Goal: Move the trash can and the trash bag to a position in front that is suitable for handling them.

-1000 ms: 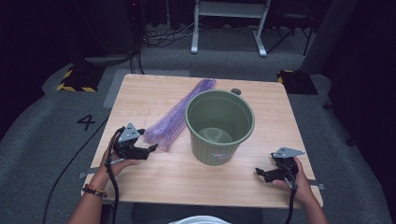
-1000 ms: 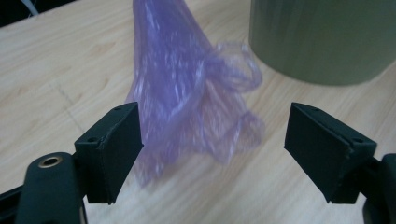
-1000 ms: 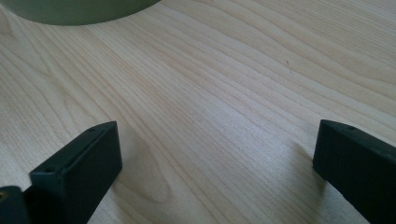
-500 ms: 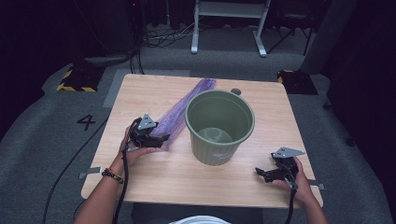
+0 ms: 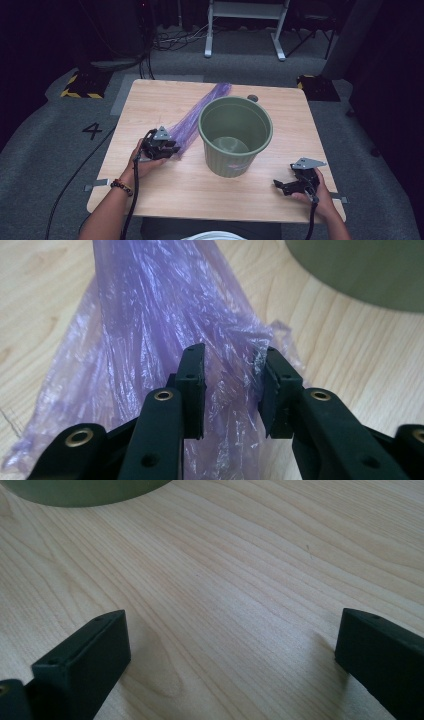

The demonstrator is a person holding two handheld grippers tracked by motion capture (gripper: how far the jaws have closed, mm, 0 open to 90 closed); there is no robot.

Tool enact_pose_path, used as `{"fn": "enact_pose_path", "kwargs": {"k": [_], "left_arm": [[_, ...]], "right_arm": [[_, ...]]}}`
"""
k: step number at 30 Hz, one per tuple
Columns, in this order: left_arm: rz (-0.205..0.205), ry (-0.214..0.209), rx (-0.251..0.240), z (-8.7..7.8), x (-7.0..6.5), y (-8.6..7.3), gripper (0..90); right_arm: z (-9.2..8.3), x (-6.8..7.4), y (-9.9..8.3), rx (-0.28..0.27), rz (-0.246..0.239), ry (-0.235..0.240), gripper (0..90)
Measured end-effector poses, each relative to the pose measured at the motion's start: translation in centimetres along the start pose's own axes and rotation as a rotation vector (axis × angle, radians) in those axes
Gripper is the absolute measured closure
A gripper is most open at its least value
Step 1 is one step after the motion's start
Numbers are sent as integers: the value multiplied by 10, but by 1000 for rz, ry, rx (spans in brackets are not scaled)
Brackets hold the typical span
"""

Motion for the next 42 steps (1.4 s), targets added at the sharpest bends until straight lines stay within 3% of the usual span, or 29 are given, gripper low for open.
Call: {"fn": "enact_pose_path", "kwargs": {"k": [9, 14, 17, 23, 28, 30, 33, 37, 42], "left_arm": [[-20, -43, 15, -5, -1, -14, 758], [-9, -58, 28, -9, -4, -19, 786], [13, -75, 37, -17, -9, -28, 800], [1, -96, 41, -31, -19, -43, 788], [26, -97, 39, -41, -32, -55, 747], [36, -83, 41, -45, -37, -60, 712], [36, -82, 28, -49, -41, -62, 583], [7, -81, -64, -68, -54, -56, 402], [9, -67, -128, -81, -62, -41, 261]], "right_arm": [[0, 0, 0, 0, 0, 0, 11], [0, 0, 0, 0, 0, 0, 11], [0, 0, 0, 0, 0, 0, 11], [0, 0, 0, 0, 0, 0, 11], [0, 0, 0, 0, 0, 0, 10], [0, 0, 0, 0, 0, 0, 11], [0, 0, 0, 0, 0, 0, 11], [0, 0, 0, 0, 0, 0, 11], [0, 0, 0, 0, 0, 0, 11]]}}
Point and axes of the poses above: each handheld gripper's, and its own axes: z roughly forward along the jaws, y roughly out of its top, x roughly to its left, the point moved 8 cm from there along z, roughly forward along the jaws, and after that the axes turned 13 degrees about -z, right-handed, at the moved point
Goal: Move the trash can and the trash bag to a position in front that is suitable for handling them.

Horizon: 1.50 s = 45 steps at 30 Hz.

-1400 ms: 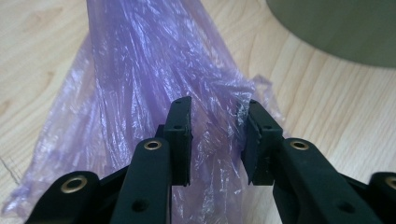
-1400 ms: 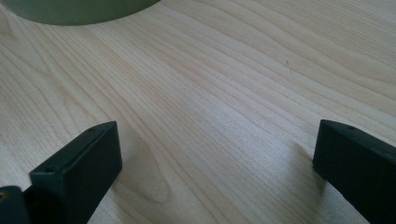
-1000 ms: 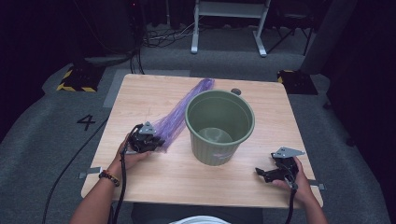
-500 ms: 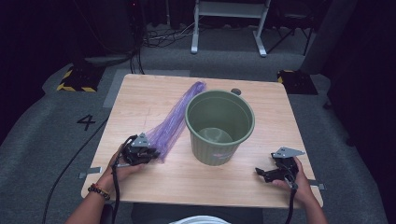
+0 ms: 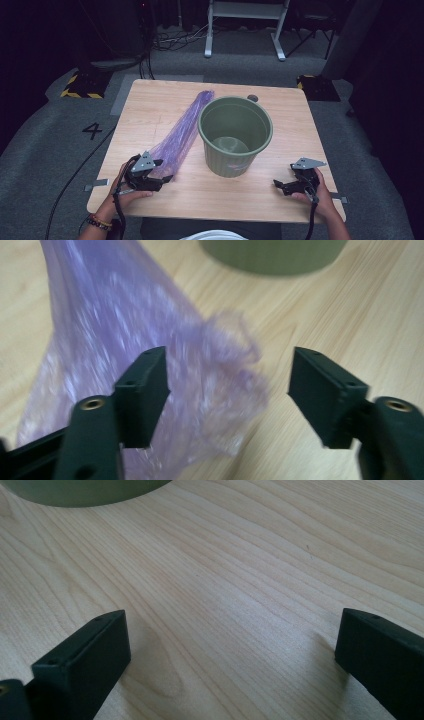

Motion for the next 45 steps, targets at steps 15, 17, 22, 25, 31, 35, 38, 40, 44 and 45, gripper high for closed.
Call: {"fn": "enact_pose_path", "kwargs": {"k": [15, 17, 22, 25, 31, 35, 38, 40, 44, 45], "left_arm": [[-11, 94, 64, 40, 71, 38, 367], [-15, 104, 92, 49, 80, 33, 398], [-52, 69, 140, 61, 84, 22, 458], [-47, 73, 166, 62, 81, 17, 458], [-36, 52, 199, 57, 65, 3, 461], [-29, 45, 211, 51, 54, -4, 450], [-5, 63, 195, 44, 46, -10, 448], [-20, 39, 187, 40, 39, -16, 445], [-11, 52, 170, 34, 27, -23, 412], [8, 71, 173, 31, 25, -25, 412]], "right_arm": [[0, 0, 0, 0, 0, 0, 11], [0, 0, 0, 0, 0, 0, 11], [0, 0, 0, 0, 0, 0, 11], [0, 0, 0, 0, 0, 0, 11], [0, 0, 0, 0, 0, 0, 11], [0, 0, 0, 0, 0, 0, 11], [0, 0, 0, 0, 0, 0, 11], [0, 0, 0, 0, 0, 0, 11], [0, 0, 0, 0, 0, 0, 11], [0, 0, 0, 0, 0, 0, 11]]}}
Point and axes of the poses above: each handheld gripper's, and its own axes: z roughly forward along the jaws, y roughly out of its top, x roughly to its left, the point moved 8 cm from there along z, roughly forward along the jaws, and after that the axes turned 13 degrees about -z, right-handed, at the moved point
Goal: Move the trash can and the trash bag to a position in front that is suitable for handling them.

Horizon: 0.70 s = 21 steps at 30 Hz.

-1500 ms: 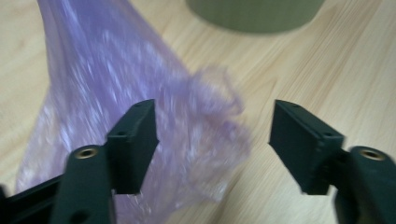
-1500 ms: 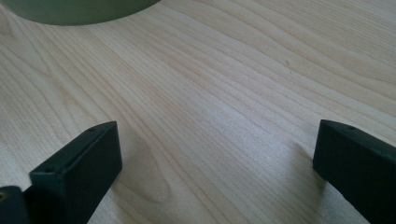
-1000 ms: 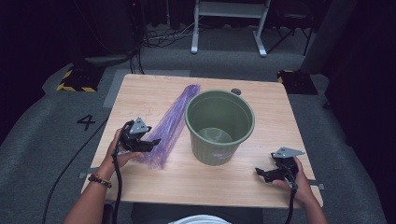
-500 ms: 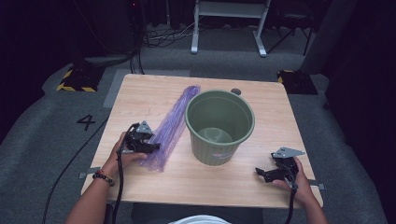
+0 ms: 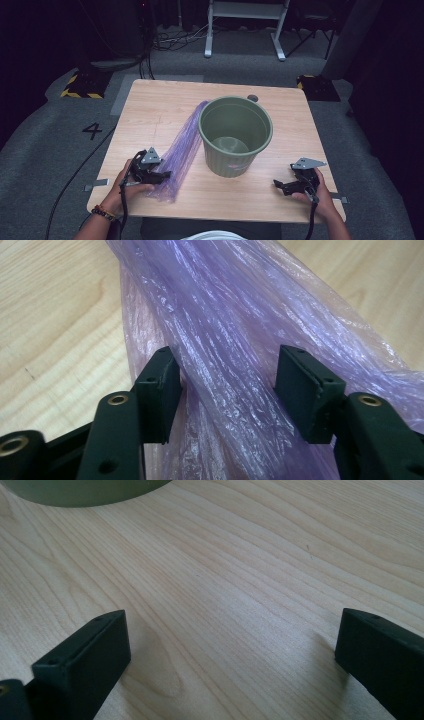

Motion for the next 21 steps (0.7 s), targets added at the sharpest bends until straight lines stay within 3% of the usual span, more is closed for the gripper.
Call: {"fn": "enact_pose_path", "kwargs": {"k": [2, 5, 7, 11, 15, 16, 17, 18, 19, 20, 21], "left_arm": [[-11, -8, -23, -8, -5, 0, 322], [-30, -18, -62, -18, -8, 4, 280], [-41, -48, -123, -35, -14, 11, 259], [-46, -36, -168, -46, -11, 18, 232], [-69, -27, -194, -48, 4, 31, 211], [-82, -21, -204, -45, 15, 40, 208], [-82, -21, -204, -45, 15, 40, 207], [-111, -26, -218, -38, 27, 49, 201], [-111, -26, -218, -38, 27, 49, 199], [-150, -30, -218, -29, 38, 55, 190], [-160, -33, -208, -24, 43, 58, 183]], "right_arm": [[0, 0, 0, 0, 0, 0, 11], [0, 0, 0, 0, 0, 0, 11], [0, 0, 0, 0, 0, 0, 11], [0, 0, 0, 0, 0, 0, 11], [0, 0, 0, 0, 0, 0, 11], [0, 0, 0, 0, 0, 0, 11], [0, 0, 0, 0, 0, 0, 11], [0, 0, 0, 0, 0, 0, 11], [0, 0, 0, 0, 0, 0, 11], [0, 0, 0, 0, 0, 0, 11], [0, 0, 0, 0, 0, 0, 11]]}}
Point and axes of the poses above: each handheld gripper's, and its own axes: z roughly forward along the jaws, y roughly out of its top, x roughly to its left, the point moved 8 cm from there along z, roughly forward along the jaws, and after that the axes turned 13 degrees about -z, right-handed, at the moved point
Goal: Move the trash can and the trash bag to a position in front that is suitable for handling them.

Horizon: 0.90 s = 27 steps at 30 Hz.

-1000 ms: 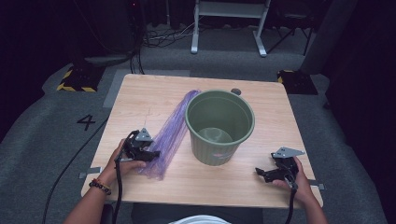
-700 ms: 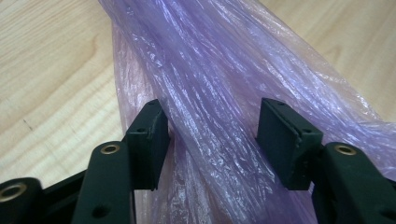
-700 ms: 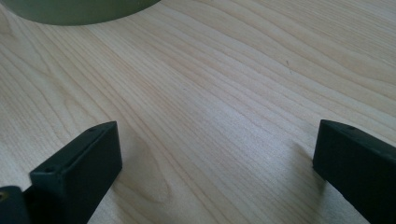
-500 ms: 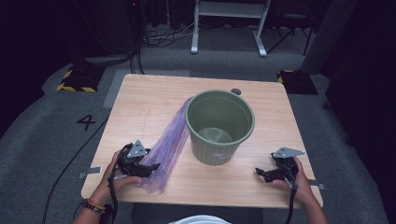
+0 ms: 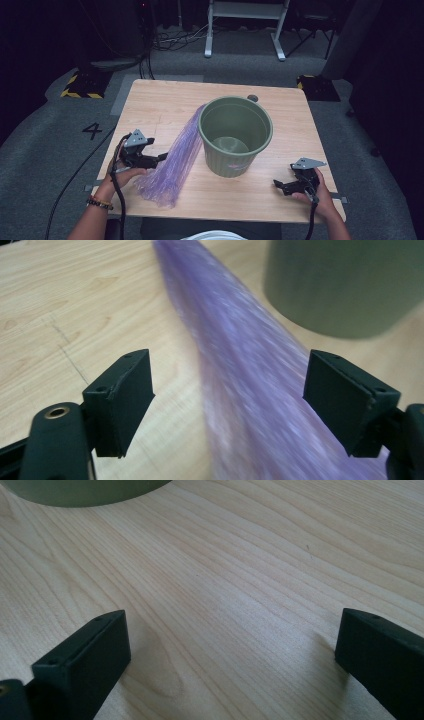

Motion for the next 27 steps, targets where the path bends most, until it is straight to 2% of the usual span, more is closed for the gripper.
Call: {"fn": "enact_pose_path", "kwargs": {"k": [2, 4, 5, 7, 9, 10, 11, 12, 15, 22, 27], "left_arm": [[-6, 2, 9, 5, 3, 1, 176], [-31, -26, 16, 19, 10, 6, 174], [-21, -28, 15, 23, 11, 7, 174], [40, -7, 35, 31, 13, 5, 175], [26, -34, 66, 40, 11, 2, 194], [26, -34, 66, 40, 11, 2, 198], [23, -61, 93, 48, 8, -2, 208], [27, -67, 108, 50, 6, -3, 216], [37, -71, 136, 55, 3, -7, 233], [31, -76, 171, 60, 2, -13, 270], [38, -59, 210, 65, 3, -19, 278]], "right_arm": [[0, 0, 0, 0, 0, 0, 11], [0, 0, 0, 0, 0, 0, 11], [0, 0, 0, 0, 0, 0, 11], [0, 0, 0, 0, 0, 0, 11], [0, 0, 0, 0, 0, 0, 11], [0, 0, 0, 0, 0, 0, 11], [0, 0, 0, 0, 0, 0, 11], [0, 0, 0, 0, 0, 0, 11], [0, 0, 0, 0, 0, 0, 11], [0, 0, 0, 0, 0, 0, 11], [0, 0, 0, 0, 0, 0, 11]]}}
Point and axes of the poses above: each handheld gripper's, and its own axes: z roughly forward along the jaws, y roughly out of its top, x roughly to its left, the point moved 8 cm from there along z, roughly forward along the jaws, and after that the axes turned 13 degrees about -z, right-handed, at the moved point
